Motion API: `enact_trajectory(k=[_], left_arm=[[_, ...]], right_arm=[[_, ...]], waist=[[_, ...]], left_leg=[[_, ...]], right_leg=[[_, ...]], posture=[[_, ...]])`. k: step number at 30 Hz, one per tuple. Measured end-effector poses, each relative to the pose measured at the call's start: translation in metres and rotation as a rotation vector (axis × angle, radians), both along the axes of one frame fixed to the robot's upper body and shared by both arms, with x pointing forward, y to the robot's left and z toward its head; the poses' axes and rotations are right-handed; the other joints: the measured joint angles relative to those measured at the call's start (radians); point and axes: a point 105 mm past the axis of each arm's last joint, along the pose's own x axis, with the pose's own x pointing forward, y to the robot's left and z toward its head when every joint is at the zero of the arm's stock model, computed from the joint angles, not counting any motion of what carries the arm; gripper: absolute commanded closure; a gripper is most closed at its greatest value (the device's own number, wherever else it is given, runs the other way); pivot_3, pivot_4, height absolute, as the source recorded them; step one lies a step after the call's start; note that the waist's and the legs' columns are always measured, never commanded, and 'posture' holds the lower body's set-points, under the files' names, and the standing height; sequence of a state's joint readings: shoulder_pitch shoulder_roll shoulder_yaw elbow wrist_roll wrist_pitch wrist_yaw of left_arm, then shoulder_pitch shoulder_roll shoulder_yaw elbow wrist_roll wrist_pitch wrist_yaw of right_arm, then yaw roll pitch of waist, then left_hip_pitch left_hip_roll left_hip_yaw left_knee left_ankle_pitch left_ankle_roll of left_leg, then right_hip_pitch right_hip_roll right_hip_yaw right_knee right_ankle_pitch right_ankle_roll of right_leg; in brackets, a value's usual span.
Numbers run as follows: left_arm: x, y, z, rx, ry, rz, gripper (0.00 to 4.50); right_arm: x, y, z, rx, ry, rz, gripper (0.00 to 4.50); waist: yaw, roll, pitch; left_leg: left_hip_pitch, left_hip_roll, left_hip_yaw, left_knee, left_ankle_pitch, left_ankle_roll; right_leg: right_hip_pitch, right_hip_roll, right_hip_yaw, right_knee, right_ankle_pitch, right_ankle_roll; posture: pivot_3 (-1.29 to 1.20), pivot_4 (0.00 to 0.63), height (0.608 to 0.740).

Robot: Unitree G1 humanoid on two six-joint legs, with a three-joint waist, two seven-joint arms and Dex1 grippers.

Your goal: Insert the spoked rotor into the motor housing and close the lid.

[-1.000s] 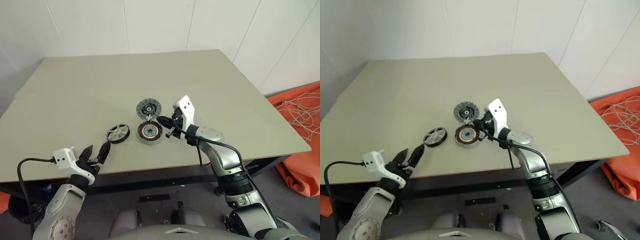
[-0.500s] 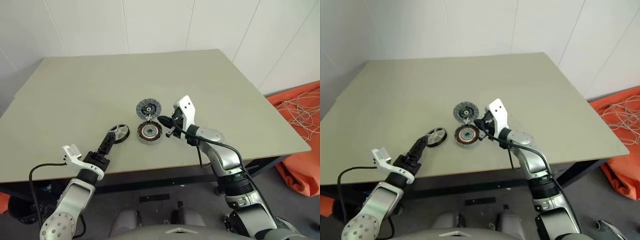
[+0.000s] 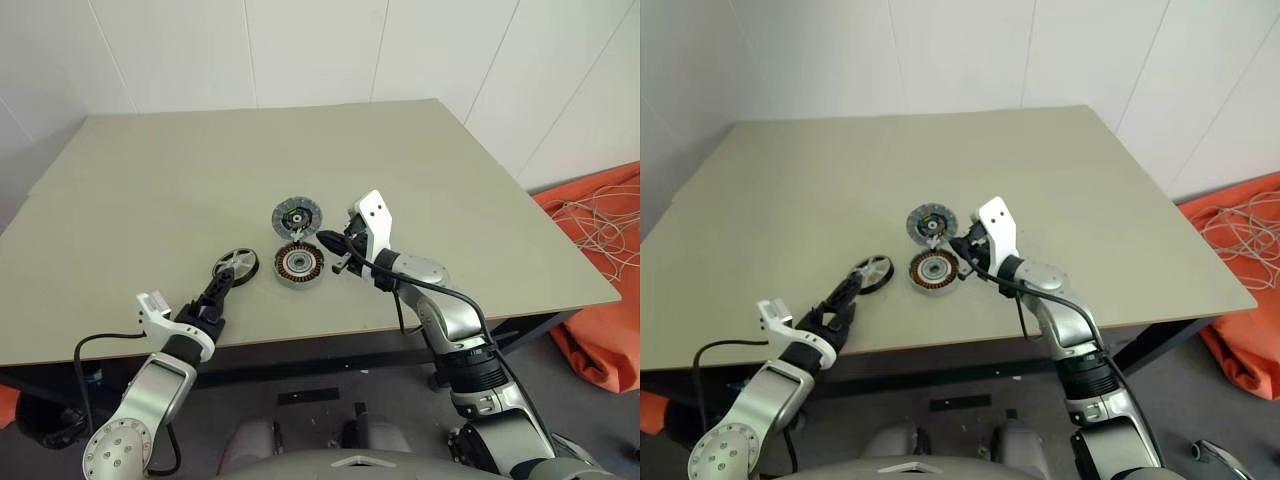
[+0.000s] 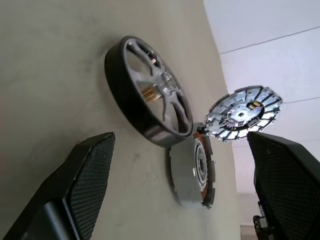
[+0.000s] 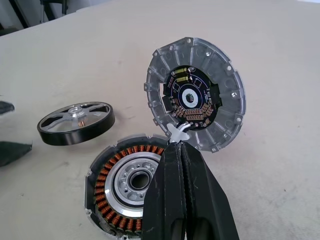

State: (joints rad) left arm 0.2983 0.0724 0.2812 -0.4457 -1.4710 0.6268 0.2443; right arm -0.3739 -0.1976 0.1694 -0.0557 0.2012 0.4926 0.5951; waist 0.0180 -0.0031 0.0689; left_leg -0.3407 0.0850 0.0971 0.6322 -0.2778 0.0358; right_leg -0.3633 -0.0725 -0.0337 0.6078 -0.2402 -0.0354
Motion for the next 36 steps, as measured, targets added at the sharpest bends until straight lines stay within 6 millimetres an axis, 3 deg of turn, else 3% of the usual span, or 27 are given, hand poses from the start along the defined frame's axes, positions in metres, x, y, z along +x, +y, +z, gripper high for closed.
enact_trajectory(k=[6, 16, 28, 29, 36], left_arm=[[0.004, -0.002, -0.002, -0.022, 0.018, -0.003, 0.0], [0.034, -0.002, 0.001, -0.073, -0.017, 0.049, 0.0], [0.031, -0.001, -0.008, -0.059, 0.014, 0.046, 3.94], [0.031, -0.001, -0.007, -0.06, 0.012, 0.045, 4.11], [0.03, -0.001, -0.008, -0.066, 0.017, 0.052, 4.11]], right_arm=[[0.0, -0.002, -0.001, -0.004, 0.005, -0.001, 4.48], [0.0, -0.002, -0.002, -0.004, 0.012, -0.001, 4.48], [0.0, -0.002, -0.002, -0.005, 0.012, -0.01, 4.5], [0.0, -0.002, -0.002, -0.004, 0.012, -0.01, 4.5], [0.0, -0.002, -0.001, -0.003, 0.012, -0.009, 4.5]], waist=[[0.001, 0.0, 0.0], [0.002, -0.001, 0.001], [0.003, -0.003, 0.002], [0.002, -0.003, 0.002], [0.002, -0.003, 0.002]], left_leg=[[0.003, 0.0, 0.0, 0.0, 0.0, -0.001], [0.005, 0.0, 0.0, 0.0, 0.001, -0.001], [0.005, 0.0, 0.0, 0.0, 0.001, -0.002], [0.005, 0.0, 0.0, 0.0, 0.001, -0.002], [0.006, 0.0, 0.0, 0.0, 0.001, -0.002]], right_leg=[[0.003, 0.0, 0.0, 0.0, 0.0, 0.0], [0.004, 0.0, 0.0, 0.0, 0.0, 0.001], [0.005, 0.0, 0.0, 0.0, 0.0, 0.001], [0.005, 0.0, 0.0, 0.0, 0.0, 0.001], [0.005, 0.0, 0.0, 0.0, 0.0, 0.001]], posture=[[0.0, 0.0, 0.74], [0.0, 0.0, 0.74], [0.0, 0.0, 0.74], [0.0, 0.0, 0.74], [0.0, 0.0, 0.74]])
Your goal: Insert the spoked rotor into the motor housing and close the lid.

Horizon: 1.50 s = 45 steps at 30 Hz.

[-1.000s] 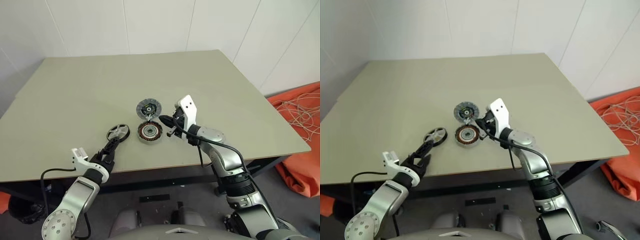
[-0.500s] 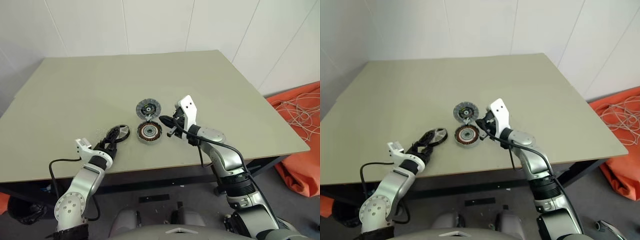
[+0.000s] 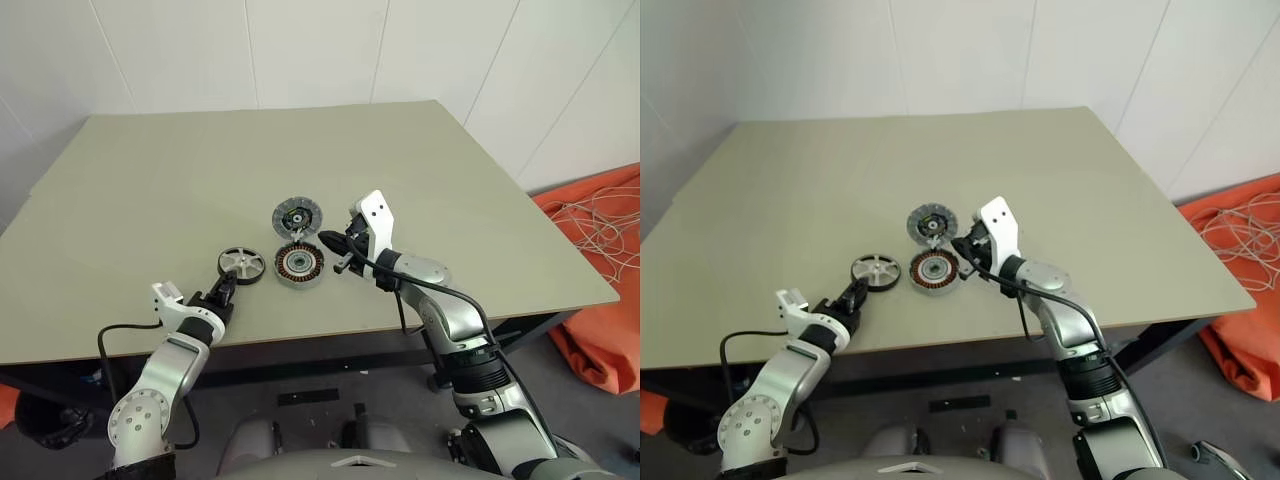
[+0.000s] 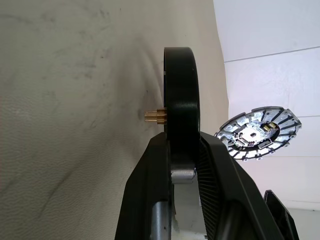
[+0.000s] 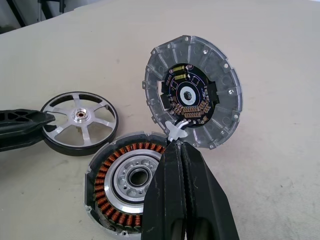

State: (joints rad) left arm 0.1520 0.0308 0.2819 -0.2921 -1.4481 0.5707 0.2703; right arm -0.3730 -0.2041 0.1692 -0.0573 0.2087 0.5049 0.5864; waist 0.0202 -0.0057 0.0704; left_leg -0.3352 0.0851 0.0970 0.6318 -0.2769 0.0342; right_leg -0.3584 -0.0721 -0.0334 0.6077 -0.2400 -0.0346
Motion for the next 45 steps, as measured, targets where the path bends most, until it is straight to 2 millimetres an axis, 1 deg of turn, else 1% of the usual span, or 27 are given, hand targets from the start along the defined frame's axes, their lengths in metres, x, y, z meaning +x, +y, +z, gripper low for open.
enact_trajectory(k=[6, 7, 11, 13, 15, 18, 21, 24, 29, 32, 37, 42, 45], left_arm=[[-0.002, 0.0, 0.001, -0.038, -0.01, 0.005, 4.11], [-0.004, 0.0, 0.004, -0.056, -0.023, 0.007, 4.11], [-0.011, -0.001, 0.039, -0.122, -0.178, -0.028, 4.11], [-0.014, -0.004, 0.051, -0.147, -0.231, -0.057, 4.11], [-0.015, -0.01, 0.057, -0.167, -0.255, -0.099, 4.11], [-0.017, -0.025, 0.06, -0.186, -0.255, -0.182, 4.11], [-0.013, -0.04, 0.057, -0.186, -0.235, -0.269, 4.11], [-0.009, -0.043, 0.051, -0.179, -0.206, -0.302, 4.11], [0.003, -0.044, 0.043, -0.176, -0.184, -0.33, 4.11], [0.006, -0.043, 0.034, -0.168, -0.162, -0.331, 4.11], [0.015, -0.046, 0.018, -0.137, -0.129, -0.35, 4.11], [0.02, -0.052, 0.014, -0.113, -0.134, -0.386, 4.11], [0.022, -0.055, 0.014, -0.104, -0.145, -0.41, 4.11]], right_arm=[[0.0, 0.0, 0.0, 0.0, 0.0, 0.0, 4.5], [0.0, 0.0, 0.0, 0.0, 0.0, 0.0, 4.5], [0.0, 0.0, 0.0, 0.0, 0.0, -0.001, 4.5], [0.0, 0.0, 0.0, 0.0, 0.0, -0.001, 4.5], [0.0, 0.0, 0.0, 0.0, 0.0, -0.001, 4.5], [0.0, -0.001, 0.001, 0.009, 0.004, -0.003, 4.5], [0.0, -0.006, 0.006, 0.053, 0.008, -0.014, 4.5], [-0.004, -0.011, 0.011, 0.077, 0.008, -0.018, 4.5], [-0.018, -0.024, 0.0, 0.066, 0.081, 0.001, 4.5], [-0.024, -0.029, -0.004, 0.05, 0.104, 0.016, 4.5], [-0.025, -0.03, -0.004, 0.047, 0.11, 0.013, 4.5], [-0.024, -0.03, -0.004, 0.046, 0.114, 0.003, 4.5], [-0.024, -0.031, -0.005, 0.044, 0.116, -0.005, 4.5]], waist=[[0.0, 0.0, 0.0], [0.0, -0.001, 0.001], [0.0, -0.002, 0.002], [0.001, -0.002, 0.002], [0.002, -0.002, 0.002], [0.001, -0.002, 0.002], [0.003, -0.002, 0.002], [0.002, -0.002, 0.002], [0.004, -0.002, 0.002], [0.003, -0.002, 0.002], [0.005, -0.002, 0.002], [0.005, -0.002, 0.002], [0.006, -0.002, 0.002]], left_leg=[[0.0, 0.0, 0.0, 0.0, 0.0, 0.0], [0.0, 0.0, 0.0, 0.0, 0.0, 0.0], [-0.001, 0.0, 0.0, 0.0, 0.0, 0.0], [0.0, 0.0, 0.0, 0.0, 0.0, 0.0], [0.0, 0.0, 0.0, 0.0, 0.0, 0.0], [0.0, 0.0, 0.0, 0.0, 0.0, 0.0], [0.0, 0.0, 0.0, 0.0, 0.0, -0.001], [0.001, 0.0, 0.0, 0.0, 0.0, -0.001], [0.002, 0.0, 0.0, 0.0, 0.0, -0.001], [0.003, 0.0, 0.0, 0.0, 0.0, -0.001], [0.003, 0.001, 0.0, 0.0, 0.002, -0.003], [0.003, 0.001, 0.0, -0.001, 0.002, -0.003], [0.003, 0.001, 0.0, -0.001, 0.002, -0.003]], right_leg=[[0.0, 0.0, 0.0, 0.0, 0.0, 0.0], [0.0, 0.0, 0.0, 0.0, 0.0, 0.0], [0.0, 0.0, 0.0, 0.0, 0.0, 0.0], [0.0, 0.0, 0.0, 0.0, 0.0, 0.0], [0.0, 0.0, 0.0, 0.0, 0.0, 0.0], [0.0, 0.0, 0.0, 0.0, 0.0, 0.0], [0.0, 0.001, 0.0, 0.0, 0.0, 0.0], [0.0, 0.001, 0.001, 0.0, 0.0, 0.0], [0.002, 0.002, 0.001, -0.001, 0.0, 0.001], [0.002, 0.002, 0.002, -0.001, 0.0, 0.001], [0.002, 0.003, 0.002, 0.0, 0.001, 0.002], [0.002, 0.003, 0.002, -0.001, 0.001, 0.002], [0.002, 0.003, 0.002, -0.001, 0.001, 0.002]], posture=[[0.0, 0.0, 0.74], [0.0, 0.0, 0.74], [0.0, 0.0, 0.74], [0.0, 0.0, 0.74], [0.0, 0.0, 0.74], [0.0, 0.0, 0.74], [0.0, 0.0, 0.74], [0.0, 0.0, 0.74], [0.0, 0.0, 0.74], [0.0, 0.0, 0.74], [0.0, 0.0, 0.74], [0.0, 0.0, 0.74], [0.0, 0.0, 0.74]])
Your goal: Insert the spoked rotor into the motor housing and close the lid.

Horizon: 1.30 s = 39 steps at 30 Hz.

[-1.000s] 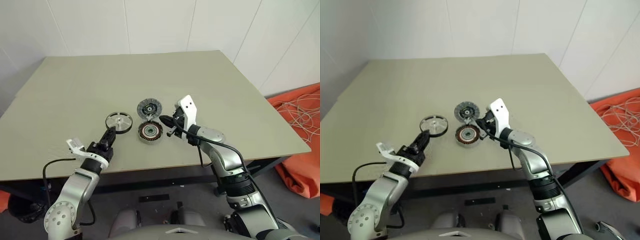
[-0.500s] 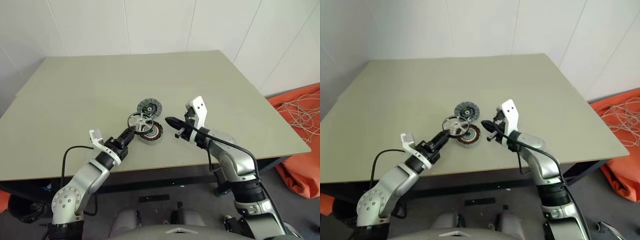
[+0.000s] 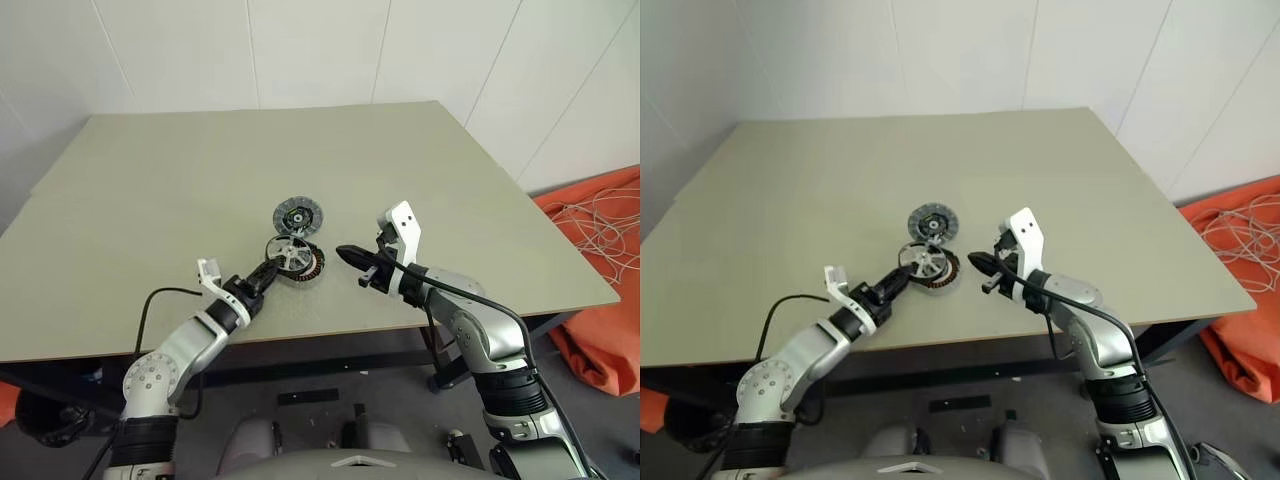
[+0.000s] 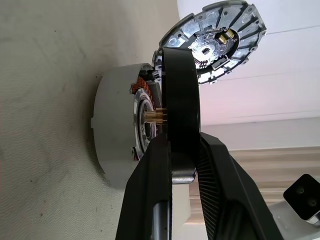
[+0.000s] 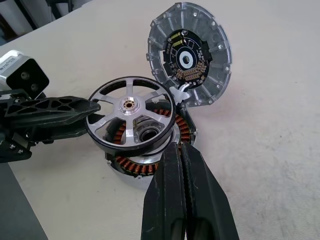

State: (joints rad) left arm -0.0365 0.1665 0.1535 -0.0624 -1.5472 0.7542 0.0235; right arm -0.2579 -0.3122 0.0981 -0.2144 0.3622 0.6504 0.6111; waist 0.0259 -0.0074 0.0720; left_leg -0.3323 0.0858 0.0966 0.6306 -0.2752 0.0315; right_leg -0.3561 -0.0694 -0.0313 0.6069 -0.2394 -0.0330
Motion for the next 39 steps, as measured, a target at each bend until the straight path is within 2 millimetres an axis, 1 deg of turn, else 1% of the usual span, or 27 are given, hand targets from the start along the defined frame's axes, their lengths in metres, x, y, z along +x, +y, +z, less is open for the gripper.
enact_trajectory(k=[7, 12, 26, 28, 29, 32, 39], left_arm=[[0.004, -0.013, 0.004, -0.024, -0.028, -0.053, 4.11], [0.002, -0.019, 0.0, -0.025, -0.013, -0.074, 4.11], [0.007, -0.019, 0.0, -0.007, -0.018, -0.053, 4.11], [0.008, -0.017, 0.0, -0.007, -0.017, -0.043, 3.4], [0.008, -0.017, 0.0, -0.006, -0.015, -0.039, 3.17], [0.009, -0.016, 0.0, -0.007, -0.012, -0.03, 2.27], [0.008, -0.019, 0.012, -0.021, -0.053, -0.04, 0.08]], right_arm=[[0.0, 0.0, 0.0, -0.003, 0.0, -0.004, 4.5], [0.0, 0.001, -0.001, -0.004, 0.001, -0.002, 4.5], [0.0, 0.002, -0.001, -0.007, 0.001, -0.005, 4.5], [0.0, 0.003, -0.002, -0.007, 0.001, -0.005, 4.5], [0.0, 0.003, -0.002, -0.007, 0.001, -0.004, 4.5], [0.0, 0.004, -0.002, -0.008, -0.001, -0.001, 4.5], [-0.001, 0.006, -0.002, -0.008, -0.003, 0.006, 4.5]], waist=[[0.001, 0.0, 0.0], [0.001, 0.0, 0.0], [0.001, 0.001, 0.0], [0.001, 0.001, 0.001], [0.001, 0.001, 0.001], [0.001, 0.001, 0.001], [0.006, 0.001, 0.001]], left_leg=[[0.0, 0.0, 0.0, 0.0, 0.0, 0.0], [0.0, 0.0, 0.0, 0.0, 0.0, 0.0], [0.0, 0.0, 0.0, 0.0, 0.0, 0.0], [0.0, 0.0, 0.0, -0.001, 0.0, 0.0], [0.0, 0.0, 0.0, 0.0, 0.0, 0.0], [0.0, 0.0, 0.0, -0.001, 0.0, 0.0], [0.001, 0.0, 0.0, -0.001, 0.0, 0.0]], right_leg=[[0.0, 0.0, 0.0, 0.0, 0.0, 0.0], [0.0, 0.0, 0.0, 0.0, 0.0, 0.0], [0.0, 0.0, 0.0, 0.0, 0.0, 0.0], [0.0, 0.0, 0.0, 0.0, 0.0, 0.0], [0.0, 0.0, 0.0, -0.001, 0.0, 0.0], [0.0, 0.0, 0.0, -0.001, 0.0, 0.0], [0.0, 0.0, 0.0, 0.0, 0.0, 0.0]], posture=[[0.0, 0.0, 0.74], [0.0, 0.0, 0.74], [0.0, 0.0, 0.74], [0.0, 0.0, 0.74], [0.0, 0.0, 0.74], [0.0, 0.0, 0.74], [0.0, 0.0, 0.74]])
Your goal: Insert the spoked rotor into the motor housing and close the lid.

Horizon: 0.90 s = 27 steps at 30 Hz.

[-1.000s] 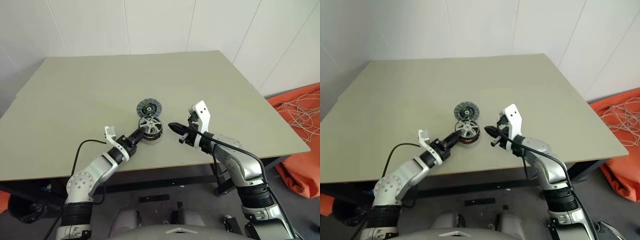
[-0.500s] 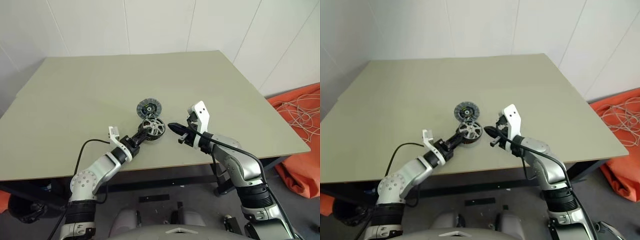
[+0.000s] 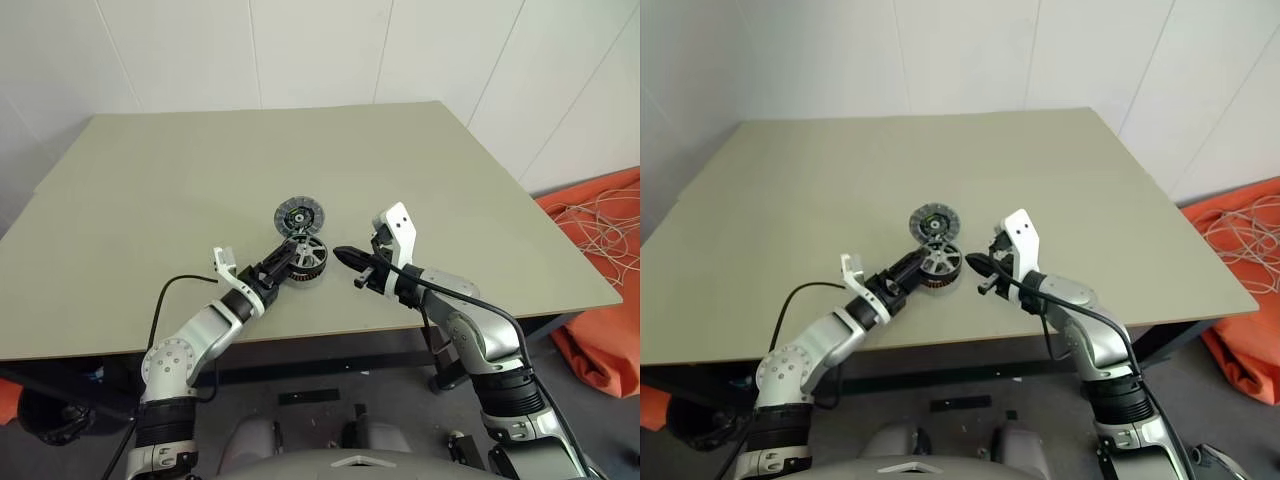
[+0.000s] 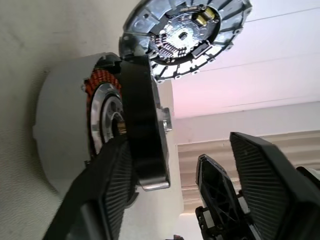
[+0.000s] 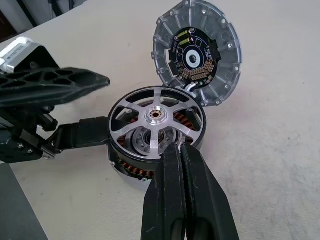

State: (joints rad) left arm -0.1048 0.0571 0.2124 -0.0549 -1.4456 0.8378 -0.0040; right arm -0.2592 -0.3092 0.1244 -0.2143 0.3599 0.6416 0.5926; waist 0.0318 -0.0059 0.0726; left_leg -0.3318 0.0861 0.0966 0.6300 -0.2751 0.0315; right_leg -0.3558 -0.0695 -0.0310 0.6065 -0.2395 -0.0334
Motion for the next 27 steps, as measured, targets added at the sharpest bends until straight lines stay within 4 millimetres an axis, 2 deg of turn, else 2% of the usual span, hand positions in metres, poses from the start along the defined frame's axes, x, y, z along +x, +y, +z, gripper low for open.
enact_trajectory(k=[6, 13, 19, 21, 23, 25, 27], left_arm=[[-0.002, 0.001, 0.003, -0.001, -0.001, 0.005, 0.03], [-0.019, 0.024, 0.003, 0.016, -0.001, 0.066, 0.03], [-0.027, 0.029, 0.008, 0.009, -0.022, 0.08, 0.03], [-0.029, 0.029, 0.007, 0.102, -0.041, 0.063, 0.03], [-0.026, 0.027, 0.004, 0.377, -0.135, 0.029, 0.03], [-0.02, 0.027, 0.007, 0.493, -0.219, 0.047, 0.03], [-0.011, 0.027, 0.011, 0.658, -0.331, 0.077, 0.44]], right_arm=[[0.0, 0.001, 0.0, -0.001, -0.001, 0.005, 4.5], [0.0, 0.002, 0.0, 0.0, -0.002, 0.005, 4.5], [0.0, 0.003, 0.001, 0.0, -0.004, 0.011, 4.5], [0.0, 0.003, 0.001, -0.001, -0.006, 0.011, 4.5], [0.001, 0.004, 0.002, -0.002, -0.011, 0.015, 4.5], [0.002, 0.006, 0.003, -0.002, -0.017, 0.018, 4.5], [0.002, 0.007, 0.004, 0.0, -0.019, 0.021, 4.5]], waist=[[0.004, 0.0, 0.0], [0.007, 0.001, 0.0], [0.008, 0.001, 0.001], [0.008, 0.001, 0.001], [0.009, 0.001, 0.001], [0.009, 0.002, 0.001], [0.009, 0.002, 0.001]], left_leg=[[0.001, 0.0, 0.0, 0.0, 0.0, -0.001], [-0.003, 0.0, 0.0, -0.002, 0.0, 0.0], [-0.002, 0.0, 0.0, -0.002, 0.0, 0.0], [-0.002, 0.001, 0.0, -0.002, 0.0, -0.001], [-0.002, 0.002, 0.0, -0.002, 0.001, -0.001], [-0.002, 0.002, 0.0, -0.002, 0.001, -0.001], [-0.002, 0.002, 0.0, -0.002, 0.001, -0.001]], right_leg=[[0.0, 0.0, 0.0, 0.0, 0.0, 0.0], [-0.003, 0.0, 0.0, -0.001, 0.0, -0.001], [-0.003, 0.0, 0.0, -0.001, -0.001, -0.001], [-0.003, 0.001, 0.0, 0.0, -0.001, -0.001], [-0.003, 0.002, 0.0, -0.001, -0.001, 0.0], [-0.003, 0.002, 0.0, -0.001, -0.001, 0.0], [-0.003, 0.002, 0.0, -0.001, -0.001, 0.0]], posture=[[0.0, 0.0, 0.74], [0.0, 0.0, 0.74], [0.0, 0.0, 0.74], [0.0, 0.0, 0.74], [0.0, 0.0, 0.74], [0.0, 0.0, 0.74], [0.0, 0.0, 0.74]])
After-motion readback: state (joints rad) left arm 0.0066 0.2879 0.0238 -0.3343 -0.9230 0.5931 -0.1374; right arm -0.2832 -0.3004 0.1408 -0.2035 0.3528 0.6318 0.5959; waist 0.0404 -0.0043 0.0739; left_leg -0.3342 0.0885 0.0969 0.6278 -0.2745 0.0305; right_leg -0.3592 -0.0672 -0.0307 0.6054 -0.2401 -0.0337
